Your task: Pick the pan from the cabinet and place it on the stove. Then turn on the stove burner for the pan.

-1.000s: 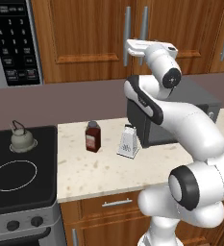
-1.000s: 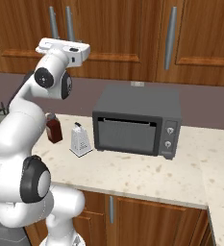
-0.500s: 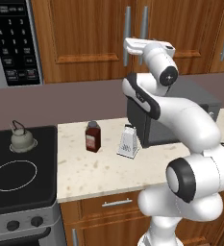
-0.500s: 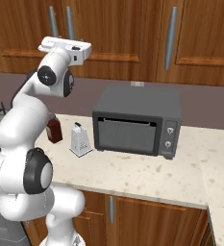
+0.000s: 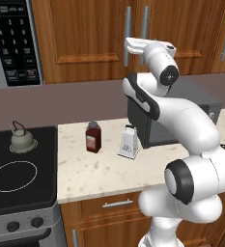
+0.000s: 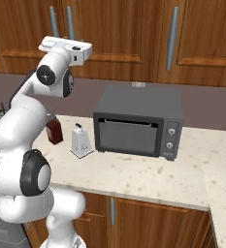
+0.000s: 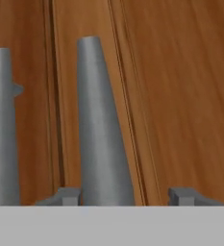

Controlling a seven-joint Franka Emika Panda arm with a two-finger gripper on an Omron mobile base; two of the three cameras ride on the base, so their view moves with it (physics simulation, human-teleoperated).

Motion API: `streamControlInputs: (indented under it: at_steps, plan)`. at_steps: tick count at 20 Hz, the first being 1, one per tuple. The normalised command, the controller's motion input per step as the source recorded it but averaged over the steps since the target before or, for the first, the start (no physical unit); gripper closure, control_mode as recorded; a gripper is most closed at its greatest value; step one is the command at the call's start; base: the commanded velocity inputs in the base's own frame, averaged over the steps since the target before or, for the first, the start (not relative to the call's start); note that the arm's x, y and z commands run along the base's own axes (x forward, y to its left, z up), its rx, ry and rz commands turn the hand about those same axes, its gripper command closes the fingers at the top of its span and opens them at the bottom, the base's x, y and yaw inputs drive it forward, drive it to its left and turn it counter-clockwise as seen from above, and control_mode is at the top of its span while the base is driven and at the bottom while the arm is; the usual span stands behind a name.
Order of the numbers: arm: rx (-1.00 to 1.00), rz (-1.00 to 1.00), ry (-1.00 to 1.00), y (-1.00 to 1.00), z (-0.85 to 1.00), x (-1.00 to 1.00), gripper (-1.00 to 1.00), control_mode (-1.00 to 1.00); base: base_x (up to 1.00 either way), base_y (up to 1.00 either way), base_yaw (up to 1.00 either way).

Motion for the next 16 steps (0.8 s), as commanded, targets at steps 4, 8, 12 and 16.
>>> streamControlInputs:
  at_steps: [4, 8, 12, 16]
  plan:
    - [0.00, 0.00, 0.04, 0.00, 0.00, 0.01, 1.00, -1.00, 0.00, 0.00, 0.00]
    - [-0.03, 0.00, 0.01, 0.12, -0.12, 0.10, 1.00, -1.00, 0.00, 0.00, 0.00]
    - [-0.09, 0.00, 0.03, 0.41, -0.22, 0.18, 1.00, -1.00, 0.00, 0.00, 0.00]
    - [-0.08, 0.00, 0.04, 0.32, -0.17, 0.19, 1.00, -1.00, 0.00, 0.00, 0.00]
